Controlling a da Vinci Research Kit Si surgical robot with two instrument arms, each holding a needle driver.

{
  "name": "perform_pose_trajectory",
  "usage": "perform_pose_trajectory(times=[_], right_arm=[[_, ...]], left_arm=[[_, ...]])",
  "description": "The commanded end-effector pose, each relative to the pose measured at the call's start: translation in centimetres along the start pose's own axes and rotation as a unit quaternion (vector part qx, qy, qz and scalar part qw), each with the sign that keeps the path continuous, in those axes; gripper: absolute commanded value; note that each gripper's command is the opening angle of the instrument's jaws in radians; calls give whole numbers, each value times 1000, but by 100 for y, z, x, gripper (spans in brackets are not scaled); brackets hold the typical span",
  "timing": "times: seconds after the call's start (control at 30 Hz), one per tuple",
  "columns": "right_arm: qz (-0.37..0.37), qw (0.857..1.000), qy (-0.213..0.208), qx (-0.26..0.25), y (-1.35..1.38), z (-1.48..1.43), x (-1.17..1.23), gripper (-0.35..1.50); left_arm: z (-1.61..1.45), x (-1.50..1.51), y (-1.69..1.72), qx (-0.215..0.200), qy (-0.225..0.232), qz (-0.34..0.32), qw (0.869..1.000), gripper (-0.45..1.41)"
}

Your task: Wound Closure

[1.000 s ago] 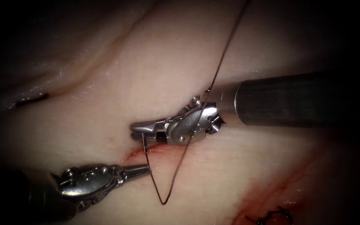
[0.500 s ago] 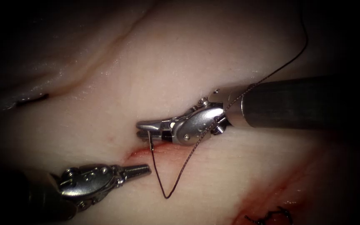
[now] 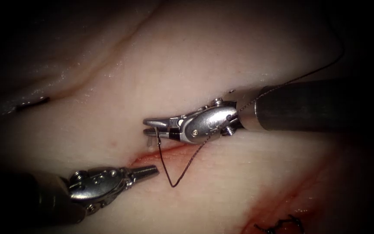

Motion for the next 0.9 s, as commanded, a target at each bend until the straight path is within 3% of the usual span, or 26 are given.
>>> perform_pose_trajectory(times=[0.03, 0.33, 0.53, 0.73, 0.9], right_arm=[[2, 1000, 3, -2, 2, 9, 1, -35], [32, 999, -1, 15, 17, 20, 10, -35], [46, 998, 0, 44, 23, 28, 13, -35], [111, 993, -12, 32, 34, 25, 15, -35], [216, 976, -23, 12, 53, 24, 19, -35]], left_arm=[[8, -9, 2, 2, -5, 1, 1000, -20], [25, -40, -7, 15, -53, 22, 998, -20], [37, -61, -10, 18, -88, 28, 996, -8], [38, -71, -19, 21, -108, 30, 993, -5], [38, -73, -20, 23, -111, 28, 993, -6]])
